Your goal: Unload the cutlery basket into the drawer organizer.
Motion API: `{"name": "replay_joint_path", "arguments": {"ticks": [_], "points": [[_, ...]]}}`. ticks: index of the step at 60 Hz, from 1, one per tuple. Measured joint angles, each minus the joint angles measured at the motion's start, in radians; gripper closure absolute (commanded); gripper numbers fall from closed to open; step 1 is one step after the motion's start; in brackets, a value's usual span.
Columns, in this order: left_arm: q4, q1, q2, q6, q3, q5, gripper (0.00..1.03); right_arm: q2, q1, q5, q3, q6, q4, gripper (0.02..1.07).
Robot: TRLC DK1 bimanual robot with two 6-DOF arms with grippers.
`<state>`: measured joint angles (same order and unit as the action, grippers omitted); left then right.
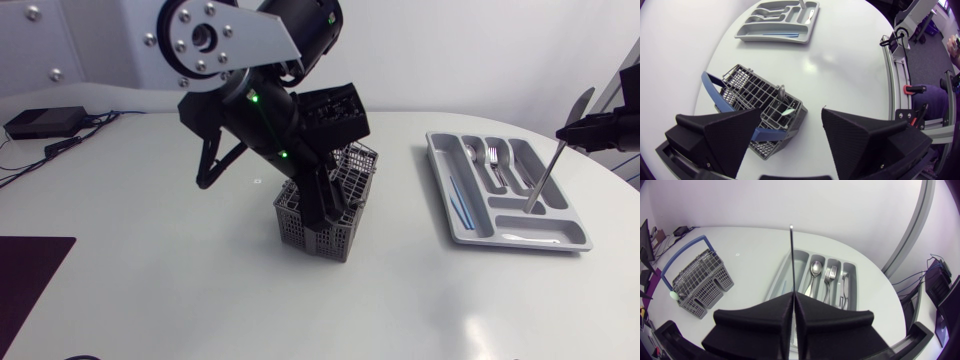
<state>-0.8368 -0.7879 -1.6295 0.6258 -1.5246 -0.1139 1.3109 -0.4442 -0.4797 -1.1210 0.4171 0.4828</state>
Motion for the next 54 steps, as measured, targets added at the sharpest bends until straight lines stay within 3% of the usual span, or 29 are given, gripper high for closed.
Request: {"name": "replay_joint_path", "arguments": {"ticks": [25,54], "points": [[0.000,-0.021,0.028,0.000,0.008,0.000,0.06,0.221,-0.095,-0.001,-0.235,0.015,0.016,1.00],[0.000,-0.050,0.053,0.000,0.052,0.000,0.06,0.490,-0.101,0.104,-0.482,0.063,0.068,1.00]]}}
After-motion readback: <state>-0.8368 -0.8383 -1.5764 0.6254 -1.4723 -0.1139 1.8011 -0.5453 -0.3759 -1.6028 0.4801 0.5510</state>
